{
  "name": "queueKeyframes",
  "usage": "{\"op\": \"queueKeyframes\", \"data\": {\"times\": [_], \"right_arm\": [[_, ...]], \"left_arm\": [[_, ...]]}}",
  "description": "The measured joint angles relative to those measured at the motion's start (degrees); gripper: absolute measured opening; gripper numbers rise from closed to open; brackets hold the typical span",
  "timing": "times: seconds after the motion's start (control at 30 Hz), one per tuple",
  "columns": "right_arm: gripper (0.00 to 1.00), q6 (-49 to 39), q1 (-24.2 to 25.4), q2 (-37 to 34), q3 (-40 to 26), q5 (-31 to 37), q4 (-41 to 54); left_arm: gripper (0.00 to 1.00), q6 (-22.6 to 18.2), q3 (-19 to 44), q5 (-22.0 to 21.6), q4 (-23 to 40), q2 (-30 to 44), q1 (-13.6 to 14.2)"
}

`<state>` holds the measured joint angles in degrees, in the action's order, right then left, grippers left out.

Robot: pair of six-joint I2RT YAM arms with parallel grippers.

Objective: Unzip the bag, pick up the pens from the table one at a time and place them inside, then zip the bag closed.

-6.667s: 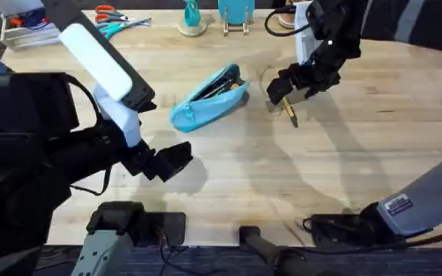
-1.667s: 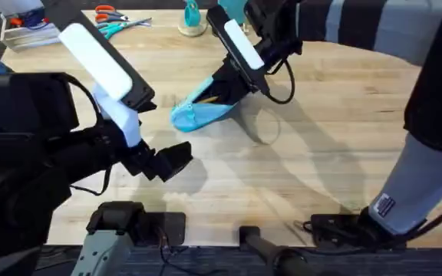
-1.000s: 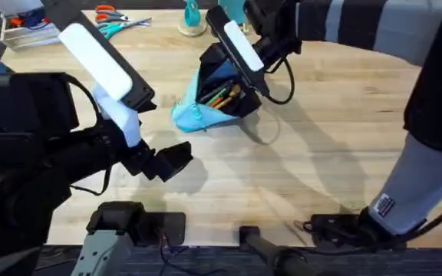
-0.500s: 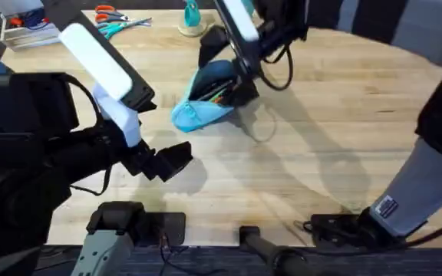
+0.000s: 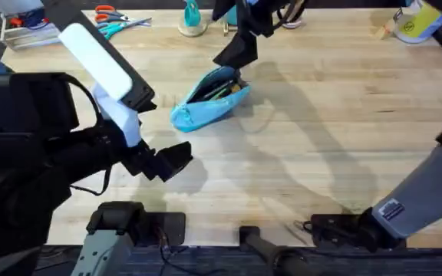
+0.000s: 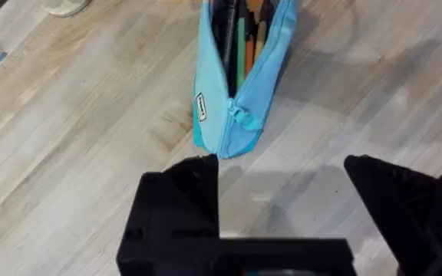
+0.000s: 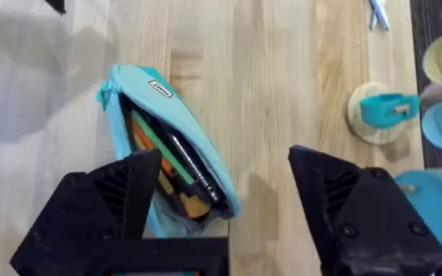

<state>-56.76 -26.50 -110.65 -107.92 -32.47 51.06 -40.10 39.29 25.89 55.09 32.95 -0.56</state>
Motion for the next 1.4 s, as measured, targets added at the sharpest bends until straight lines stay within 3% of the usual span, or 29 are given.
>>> {"op": "queueKeyframes", "data": {"times": [0.23,0.5,0.83,1.23,1.4], "right_arm": [[0.997,6.3,-0.1,3.4,0.0,3.0,1.7],[0.998,19.1,-1.1,7.2,0.0,13.2,5.3],[0.998,22.7,-1.1,15.5,0.8,21.2,6.9],[0.998,23.6,0.7,28.5,23.2,23.5,-2.2],[0.998,24.6,0.8,32.1,26.5,23.6,-3.7]], "left_arm": [[0.994,0.0,0.0,0.0,0.0,0.0,0.0],[0.993,0.0,0.0,0.0,-1.9,0.0,0.0],[0.993,0.0,0.0,-0.1,-3.9,0.0,0.0],[0.993,0.0,0.0,-3.0,0.7,0.0,0.0],[0.993,0.0,0.0,-5.1,1.3,0.0,0.0]]}}
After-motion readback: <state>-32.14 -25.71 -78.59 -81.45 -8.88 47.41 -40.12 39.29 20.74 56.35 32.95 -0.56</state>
